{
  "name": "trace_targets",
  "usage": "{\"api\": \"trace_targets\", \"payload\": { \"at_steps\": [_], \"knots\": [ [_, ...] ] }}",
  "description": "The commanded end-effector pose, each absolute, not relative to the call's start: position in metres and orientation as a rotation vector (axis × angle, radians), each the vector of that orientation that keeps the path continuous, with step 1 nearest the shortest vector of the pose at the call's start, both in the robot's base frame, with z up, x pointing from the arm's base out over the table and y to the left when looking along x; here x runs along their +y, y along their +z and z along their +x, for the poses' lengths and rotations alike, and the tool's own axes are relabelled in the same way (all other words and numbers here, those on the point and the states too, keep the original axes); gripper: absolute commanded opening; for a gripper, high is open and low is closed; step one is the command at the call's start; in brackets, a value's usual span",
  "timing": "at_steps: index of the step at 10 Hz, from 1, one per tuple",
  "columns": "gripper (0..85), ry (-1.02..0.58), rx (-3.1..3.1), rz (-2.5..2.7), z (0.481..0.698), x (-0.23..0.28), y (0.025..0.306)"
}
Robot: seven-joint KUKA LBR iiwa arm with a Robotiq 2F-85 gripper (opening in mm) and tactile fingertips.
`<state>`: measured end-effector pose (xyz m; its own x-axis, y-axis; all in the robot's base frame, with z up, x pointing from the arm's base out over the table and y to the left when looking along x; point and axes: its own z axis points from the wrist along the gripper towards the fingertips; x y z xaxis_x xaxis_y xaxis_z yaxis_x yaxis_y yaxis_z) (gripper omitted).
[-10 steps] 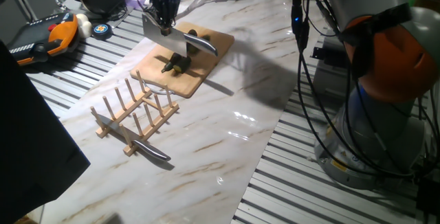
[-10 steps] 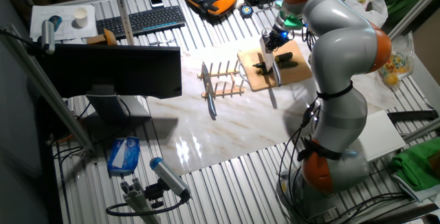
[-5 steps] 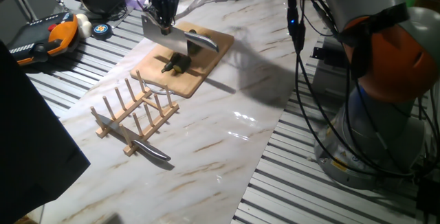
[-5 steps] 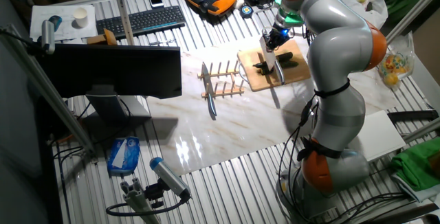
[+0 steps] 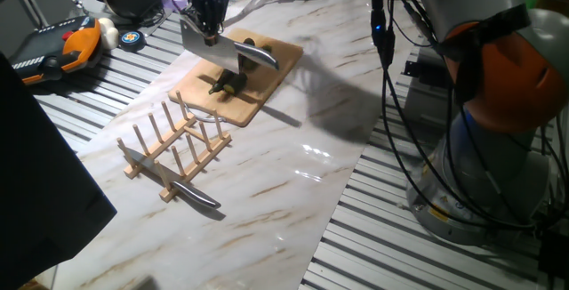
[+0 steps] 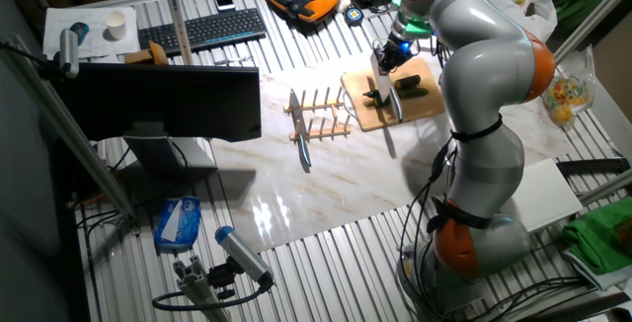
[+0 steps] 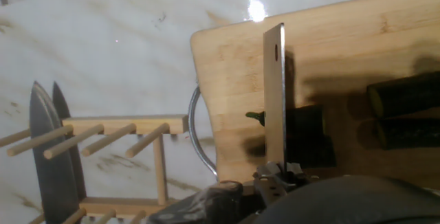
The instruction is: Cut the cucumber into segments
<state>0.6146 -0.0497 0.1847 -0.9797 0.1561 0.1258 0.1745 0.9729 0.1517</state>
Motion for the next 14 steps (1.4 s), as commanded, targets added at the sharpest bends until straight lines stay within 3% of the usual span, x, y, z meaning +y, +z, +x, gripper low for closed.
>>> {"api": "trace_targets", "payload": {
  "at_steps": [1, 14],
  "knots": [
    [0.7, -0.242, -3.014, -0.260, 0.613, -0.044, 0.183],
    [0.7, -0.266, -3.022, -0.348, 0.586, -0.003, 0.176]
  ]
}}
